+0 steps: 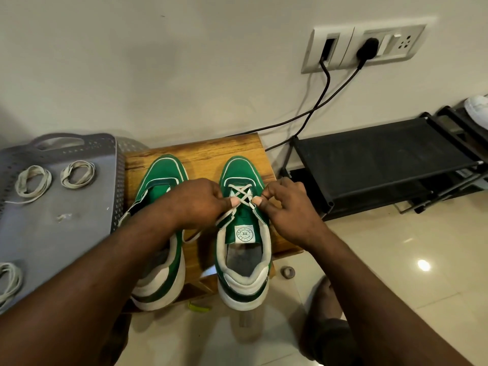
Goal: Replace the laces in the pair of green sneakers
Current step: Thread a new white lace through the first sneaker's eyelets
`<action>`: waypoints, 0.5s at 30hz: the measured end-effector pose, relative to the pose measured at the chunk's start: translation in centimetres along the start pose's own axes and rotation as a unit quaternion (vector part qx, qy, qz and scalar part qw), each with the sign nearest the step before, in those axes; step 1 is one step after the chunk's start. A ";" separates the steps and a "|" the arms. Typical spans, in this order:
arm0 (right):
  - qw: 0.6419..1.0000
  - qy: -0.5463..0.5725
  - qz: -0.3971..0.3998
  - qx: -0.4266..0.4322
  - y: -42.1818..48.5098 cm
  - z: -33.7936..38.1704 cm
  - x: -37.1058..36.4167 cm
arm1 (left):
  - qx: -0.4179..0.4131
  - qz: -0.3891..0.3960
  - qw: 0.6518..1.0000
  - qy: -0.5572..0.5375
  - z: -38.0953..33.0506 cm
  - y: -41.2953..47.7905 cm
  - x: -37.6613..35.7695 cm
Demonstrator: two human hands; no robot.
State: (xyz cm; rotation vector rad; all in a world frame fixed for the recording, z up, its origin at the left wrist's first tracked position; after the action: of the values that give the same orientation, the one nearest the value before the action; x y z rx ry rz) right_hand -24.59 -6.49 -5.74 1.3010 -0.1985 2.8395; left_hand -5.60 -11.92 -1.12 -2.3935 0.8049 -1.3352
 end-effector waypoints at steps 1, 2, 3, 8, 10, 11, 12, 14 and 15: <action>1.000 0.002 0.006 0.002 0.0 0.1 0.0 | 0.005 0.018 1.000 -0.015 -0.1 -0.2 -0.1; 1.000 0.006 0.010 0.004 -0.1 0.0 -0.1 | 0.005 0.026 0.999 -0.030 -0.2 -0.4 -0.2; 1.000 0.009 0.009 0.006 -0.1 0.0 -0.2 | 0.002 0.031 0.999 -0.041 -0.4 -0.5 -0.2; 1.000 0.009 -0.011 0.000 0.0 0.2 -0.5 | 0.000 0.073 0.997 -0.037 -0.5 -0.9 -0.2; 1.000 0.013 -0.015 -0.003 0.0 0.3 -0.6 | -0.005 0.075 0.996 -0.040 -0.2 -0.9 -0.3; 1.000 0.016 -0.014 -0.006 0.0 0.3 -0.6 | -0.006 0.071 0.996 -0.051 -0.2 -0.8 -0.2; 1.000 0.015 -0.014 -0.014 0.0 0.2 -0.5 | -0.005 0.062 0.996 -0.069 -0.2 -0.8 -0.1; 0.999 -0.017 -0.023 -0.033 0.2 -0.1 -0.2 | 0.004 0.033 0.992 -0.118 -0.1 -0.7 0.4; 0.998 -0.037 -0.030 -0.040 0.2 -0.2 0.0 | 0.010 0.017 0.990 -0.140 0.0 -0.7 0.8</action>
State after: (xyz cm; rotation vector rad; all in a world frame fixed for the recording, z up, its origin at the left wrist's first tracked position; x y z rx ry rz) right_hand -24.78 -6.68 -5.89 1.3733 -0.2672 2.7065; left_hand -5.05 -11.79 -0.24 -2.4653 0.7450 -0.9578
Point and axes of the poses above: each hand's wrist, its own y-axis towards the middle knuckle, its own x-axis out of the back of the hand, z = x × y, the point moved 4 cm from there along y, towards the middle knuckle, and after that the axes turned 6 degrees about -y, right-handed, at the moved point
